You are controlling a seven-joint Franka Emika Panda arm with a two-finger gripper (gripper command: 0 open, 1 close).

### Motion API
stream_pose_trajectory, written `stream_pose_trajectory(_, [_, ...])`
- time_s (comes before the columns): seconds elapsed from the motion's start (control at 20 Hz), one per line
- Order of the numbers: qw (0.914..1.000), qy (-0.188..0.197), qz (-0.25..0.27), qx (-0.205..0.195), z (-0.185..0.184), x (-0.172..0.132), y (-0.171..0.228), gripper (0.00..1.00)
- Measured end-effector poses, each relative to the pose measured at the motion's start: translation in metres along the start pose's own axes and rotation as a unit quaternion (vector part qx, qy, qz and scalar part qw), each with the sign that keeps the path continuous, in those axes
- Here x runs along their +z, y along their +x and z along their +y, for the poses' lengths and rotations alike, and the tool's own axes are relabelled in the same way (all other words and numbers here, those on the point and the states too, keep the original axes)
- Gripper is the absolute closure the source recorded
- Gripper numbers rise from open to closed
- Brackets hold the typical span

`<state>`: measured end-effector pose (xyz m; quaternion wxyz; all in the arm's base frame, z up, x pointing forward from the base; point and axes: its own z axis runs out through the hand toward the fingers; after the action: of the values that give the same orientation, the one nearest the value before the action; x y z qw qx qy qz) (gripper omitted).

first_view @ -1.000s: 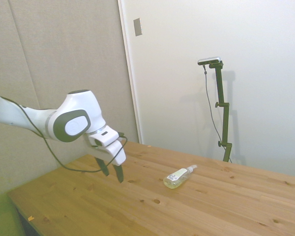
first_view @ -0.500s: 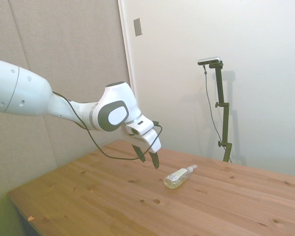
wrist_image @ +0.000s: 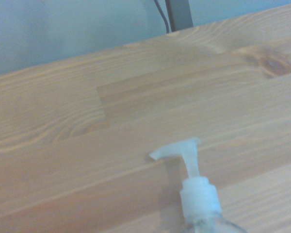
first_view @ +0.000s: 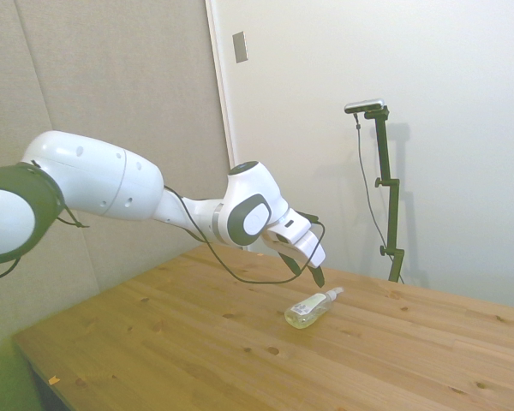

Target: Stand the sanitizer

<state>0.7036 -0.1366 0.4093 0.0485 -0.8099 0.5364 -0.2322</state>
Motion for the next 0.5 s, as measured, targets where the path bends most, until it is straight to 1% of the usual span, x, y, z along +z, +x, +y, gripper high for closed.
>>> stream_pose_trajectory(0.25, [1.0000,0.001,0.003,0.008,-0.017,0.032,0.009,0.00])
stream_pose_trajectory(0.5, [0.9998,-0.017,-0.004,0.012,-0.022,0.053,0.014,0.00])
